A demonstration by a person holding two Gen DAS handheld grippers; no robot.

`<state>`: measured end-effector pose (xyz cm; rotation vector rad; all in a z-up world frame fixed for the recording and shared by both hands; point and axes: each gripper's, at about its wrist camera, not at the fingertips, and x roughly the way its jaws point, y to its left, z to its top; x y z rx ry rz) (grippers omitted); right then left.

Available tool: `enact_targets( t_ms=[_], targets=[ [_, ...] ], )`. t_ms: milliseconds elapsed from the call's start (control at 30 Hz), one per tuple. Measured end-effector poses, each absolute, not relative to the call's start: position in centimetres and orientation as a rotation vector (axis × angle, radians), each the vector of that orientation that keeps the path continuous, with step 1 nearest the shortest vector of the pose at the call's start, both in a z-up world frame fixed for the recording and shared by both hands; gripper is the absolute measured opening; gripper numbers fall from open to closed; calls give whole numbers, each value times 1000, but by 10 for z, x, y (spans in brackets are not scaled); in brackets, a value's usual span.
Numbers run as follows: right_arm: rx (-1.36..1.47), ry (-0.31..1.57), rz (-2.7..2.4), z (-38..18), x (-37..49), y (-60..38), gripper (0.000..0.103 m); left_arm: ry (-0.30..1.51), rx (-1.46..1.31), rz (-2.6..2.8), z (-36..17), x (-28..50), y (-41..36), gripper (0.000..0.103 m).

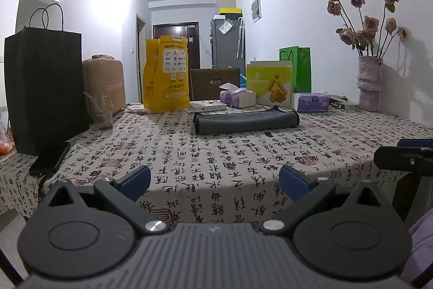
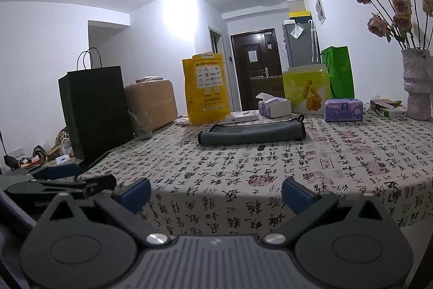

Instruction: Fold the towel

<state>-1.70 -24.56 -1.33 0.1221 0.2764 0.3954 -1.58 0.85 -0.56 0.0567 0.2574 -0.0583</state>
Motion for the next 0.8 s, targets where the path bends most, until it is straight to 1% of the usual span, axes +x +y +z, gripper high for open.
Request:
enact_targets(
  t_ms=[800],
  targets=[
    [139, 293, 410, -17, -15, -244, 103, 260, 52, -66, -7, -17, 8, 103]
  ],
)
